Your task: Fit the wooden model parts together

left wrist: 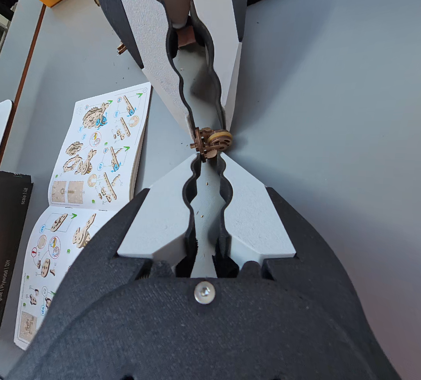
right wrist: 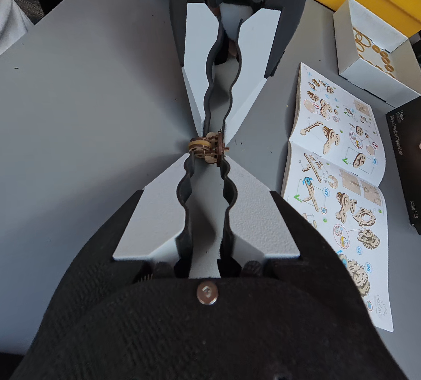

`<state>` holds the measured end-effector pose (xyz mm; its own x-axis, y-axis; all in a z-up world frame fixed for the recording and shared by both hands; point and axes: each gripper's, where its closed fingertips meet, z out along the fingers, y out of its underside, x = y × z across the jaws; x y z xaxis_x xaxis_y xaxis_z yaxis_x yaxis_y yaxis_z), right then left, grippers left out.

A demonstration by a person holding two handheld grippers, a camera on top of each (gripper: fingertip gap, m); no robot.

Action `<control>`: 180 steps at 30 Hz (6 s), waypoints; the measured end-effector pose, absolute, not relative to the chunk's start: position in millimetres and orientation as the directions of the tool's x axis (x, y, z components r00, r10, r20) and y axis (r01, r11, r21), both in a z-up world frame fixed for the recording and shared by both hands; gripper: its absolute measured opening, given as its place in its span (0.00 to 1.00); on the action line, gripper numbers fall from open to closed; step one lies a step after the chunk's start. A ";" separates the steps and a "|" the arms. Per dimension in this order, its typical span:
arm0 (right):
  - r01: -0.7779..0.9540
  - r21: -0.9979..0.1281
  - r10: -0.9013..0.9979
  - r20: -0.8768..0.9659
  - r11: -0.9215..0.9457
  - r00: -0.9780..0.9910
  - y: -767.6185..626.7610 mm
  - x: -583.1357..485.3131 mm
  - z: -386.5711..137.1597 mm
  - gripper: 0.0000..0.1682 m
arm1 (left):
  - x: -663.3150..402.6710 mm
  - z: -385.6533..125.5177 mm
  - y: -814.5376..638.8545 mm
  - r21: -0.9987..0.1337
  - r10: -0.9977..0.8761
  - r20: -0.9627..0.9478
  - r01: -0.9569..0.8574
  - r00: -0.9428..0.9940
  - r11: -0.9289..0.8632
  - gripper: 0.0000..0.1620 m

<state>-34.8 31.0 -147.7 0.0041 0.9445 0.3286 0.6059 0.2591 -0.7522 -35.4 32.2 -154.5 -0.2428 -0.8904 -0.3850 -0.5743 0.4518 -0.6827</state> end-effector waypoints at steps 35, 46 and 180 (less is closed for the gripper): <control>0.640 -0.729 0.955 0.295 0.243 -0.026 24.9 -29.0 -150.0 0.08 | -31.7 -155.3 23.5 -0.704 -0.892 -0.364 -0.548 -0.269 0.453 0.06; 0.659 -0.716 0.955 0.295 0.232 -0.016 26.0 -27.2 -153.4 0.07 | -34.4 -154.5 23.3 -0.713 -0.898 -0.343 -0.545 -0.277 0.440 0.05; 0.741 -0.669 0.957 0.252 0.063 0.146 35.3 -23.9 -146.5 0.06 | -29.0 -153.1 35.3 -0.698 -0.905 -0.391 -0.586 -0.171 0.412 0.07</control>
